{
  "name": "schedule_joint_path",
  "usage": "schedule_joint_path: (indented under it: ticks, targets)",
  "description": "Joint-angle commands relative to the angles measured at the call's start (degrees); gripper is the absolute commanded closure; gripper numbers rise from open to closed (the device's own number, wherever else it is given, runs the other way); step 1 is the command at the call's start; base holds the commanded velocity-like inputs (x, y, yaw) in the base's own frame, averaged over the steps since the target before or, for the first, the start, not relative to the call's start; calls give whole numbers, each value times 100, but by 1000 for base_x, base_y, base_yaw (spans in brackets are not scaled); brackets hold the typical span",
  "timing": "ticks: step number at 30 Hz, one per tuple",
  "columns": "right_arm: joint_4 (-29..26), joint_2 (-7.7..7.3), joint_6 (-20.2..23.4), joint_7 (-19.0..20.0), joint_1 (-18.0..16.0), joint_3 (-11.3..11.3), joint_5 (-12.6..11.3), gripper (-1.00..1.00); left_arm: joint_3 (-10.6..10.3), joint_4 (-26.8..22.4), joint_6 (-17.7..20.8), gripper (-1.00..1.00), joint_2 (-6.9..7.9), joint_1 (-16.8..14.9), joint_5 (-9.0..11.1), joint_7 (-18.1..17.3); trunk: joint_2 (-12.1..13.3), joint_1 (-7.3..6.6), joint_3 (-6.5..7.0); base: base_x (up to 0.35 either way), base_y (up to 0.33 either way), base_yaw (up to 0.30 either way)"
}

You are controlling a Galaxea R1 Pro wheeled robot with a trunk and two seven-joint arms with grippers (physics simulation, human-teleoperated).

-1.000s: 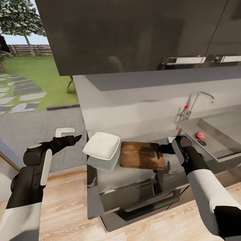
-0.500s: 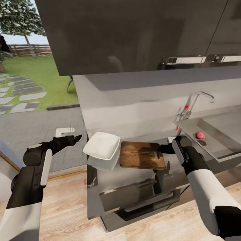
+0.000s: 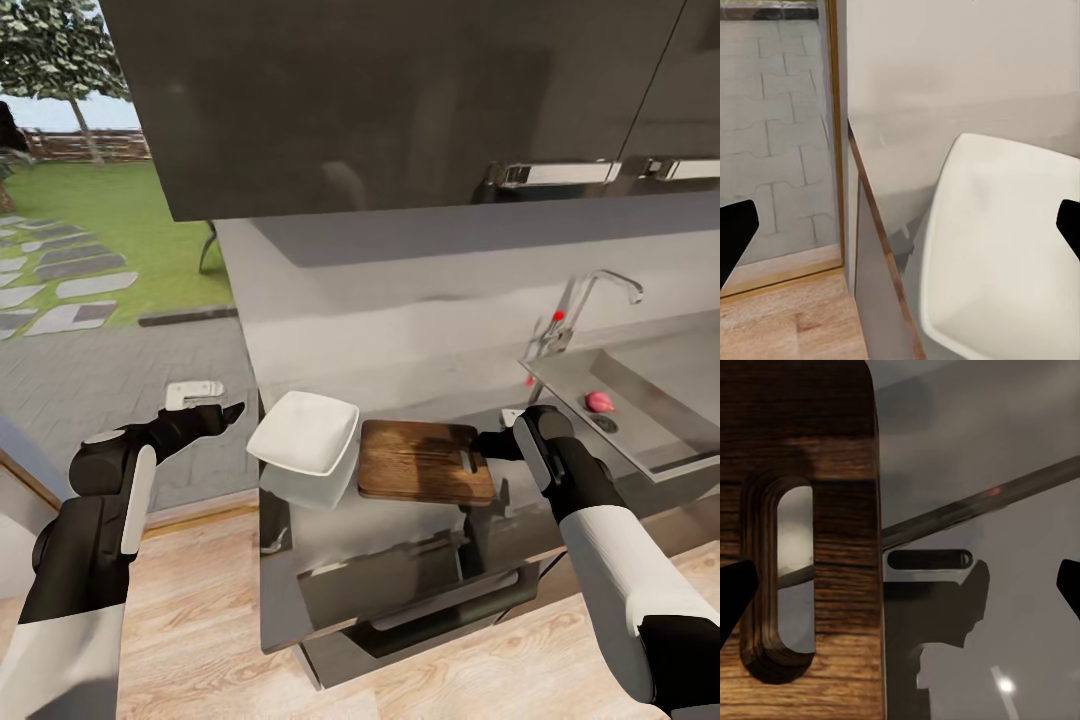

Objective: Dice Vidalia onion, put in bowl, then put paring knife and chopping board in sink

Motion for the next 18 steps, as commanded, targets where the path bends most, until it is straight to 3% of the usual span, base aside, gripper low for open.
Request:
schedule_joint_path:
  ticks: [1,18]
  targets:
    - [-4,-2,19,-56,-5,7,-62,-100,6,-5,33,-100,0,-7,3,-20,-12,3,-13,0,0,0]
    - [-3,-2,19,-57,-5,6,-62,-100,6,0,32,-100,-14,-2,2,-20,-12,3,-126,0,0,0]
